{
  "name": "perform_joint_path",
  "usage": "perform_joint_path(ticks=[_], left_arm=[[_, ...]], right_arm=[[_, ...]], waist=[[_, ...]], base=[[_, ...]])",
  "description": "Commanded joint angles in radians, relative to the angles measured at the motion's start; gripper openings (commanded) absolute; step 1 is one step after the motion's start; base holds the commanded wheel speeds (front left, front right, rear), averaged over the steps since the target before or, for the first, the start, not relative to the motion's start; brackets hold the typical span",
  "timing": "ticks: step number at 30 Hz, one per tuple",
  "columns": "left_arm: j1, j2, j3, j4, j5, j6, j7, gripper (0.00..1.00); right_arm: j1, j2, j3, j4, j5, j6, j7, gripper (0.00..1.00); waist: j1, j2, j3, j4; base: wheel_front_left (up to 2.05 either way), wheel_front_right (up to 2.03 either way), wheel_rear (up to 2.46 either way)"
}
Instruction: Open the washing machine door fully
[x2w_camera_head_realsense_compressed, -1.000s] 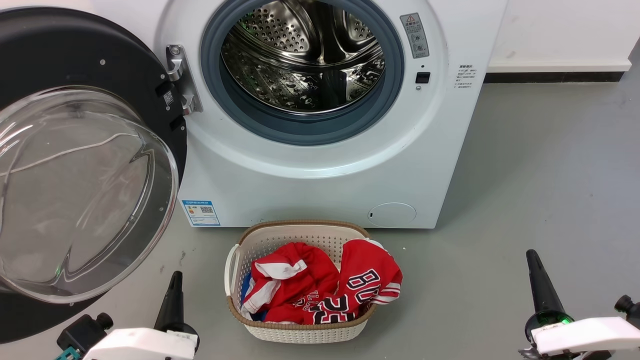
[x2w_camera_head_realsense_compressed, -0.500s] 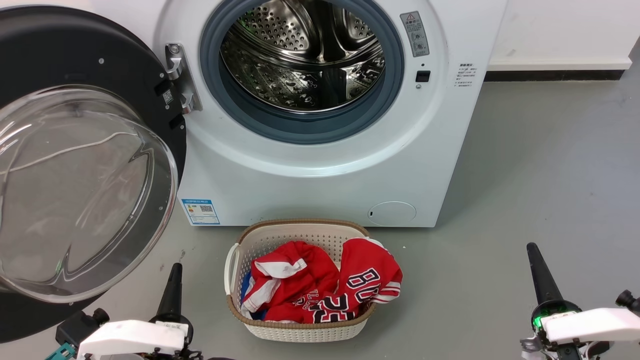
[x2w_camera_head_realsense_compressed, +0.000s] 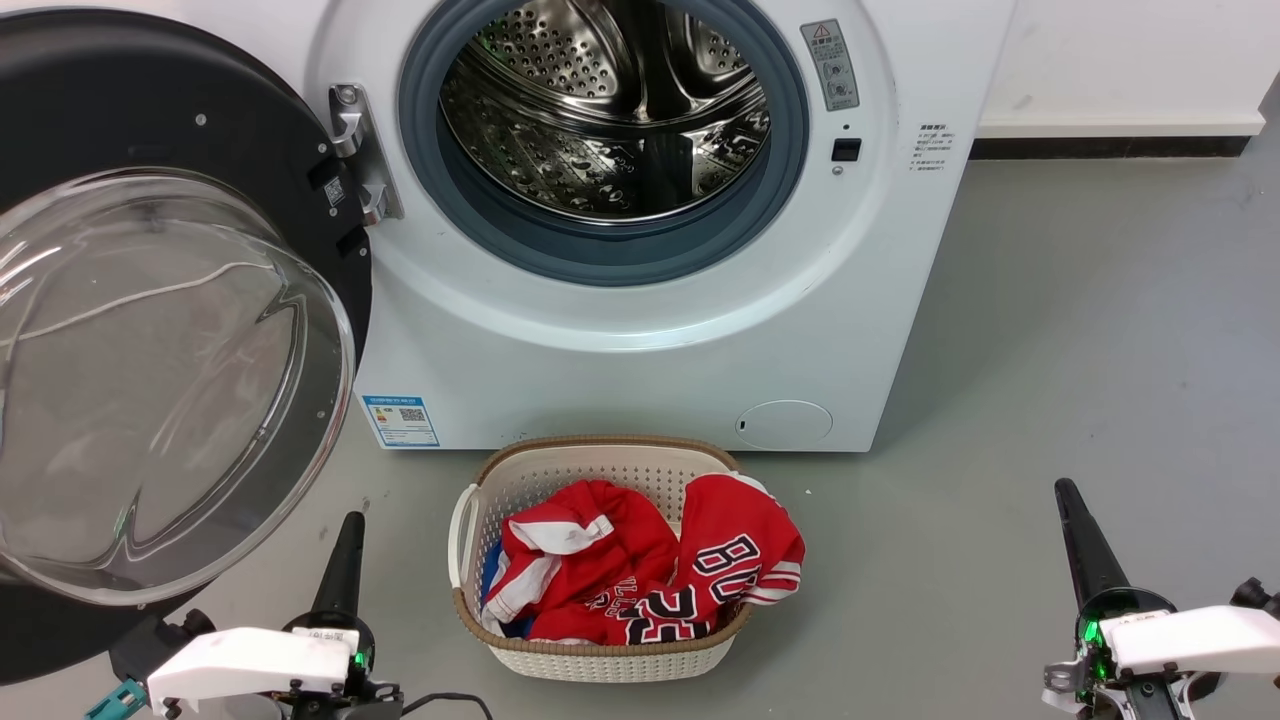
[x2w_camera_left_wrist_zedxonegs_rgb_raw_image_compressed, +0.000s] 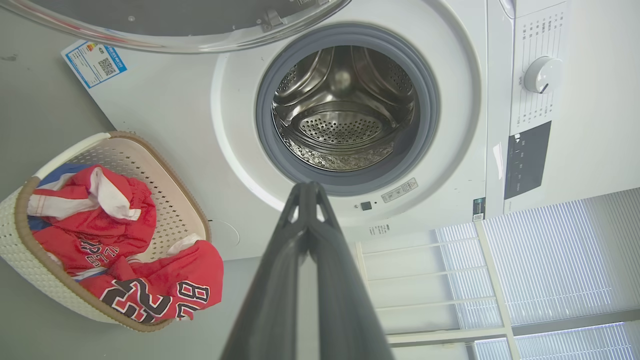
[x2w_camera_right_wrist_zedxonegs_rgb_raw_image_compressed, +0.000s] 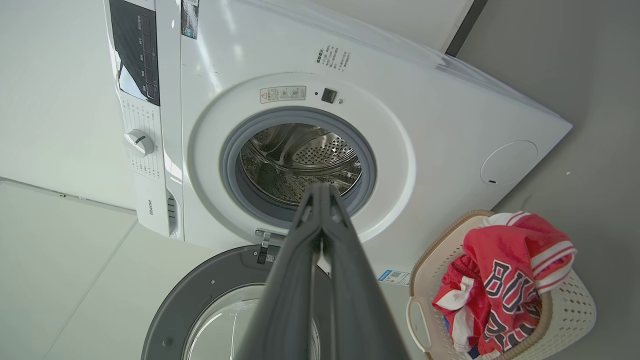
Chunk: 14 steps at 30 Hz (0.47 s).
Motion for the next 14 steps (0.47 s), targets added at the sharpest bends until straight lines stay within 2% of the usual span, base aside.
perform_joint_path(ticks=[1, 14], left_arm=[[-0.024, 0.005, 0.005, -0.001, -0.022, -0.005, 0.005, 0.0], [-0.045, 0.004, 0.016, 0.014, -0.131, -0.013, 0.036, 0.0]], right_arm=[[-0.026, -0.004, -0.004, 0.0, 0.022, 0.0, 0.007, 0.0], [-0.048, -0.001, -0.015, 0.024, 0.131, 0.0, 0.037, 0.0]], waist=[[0.0, 0.0, 0.0, 0.0], [0.0, 0.0, 0.004, 0.0]], base=[[0.0, 0.0, 0.0], [0.0, 0.0, 0.0]])
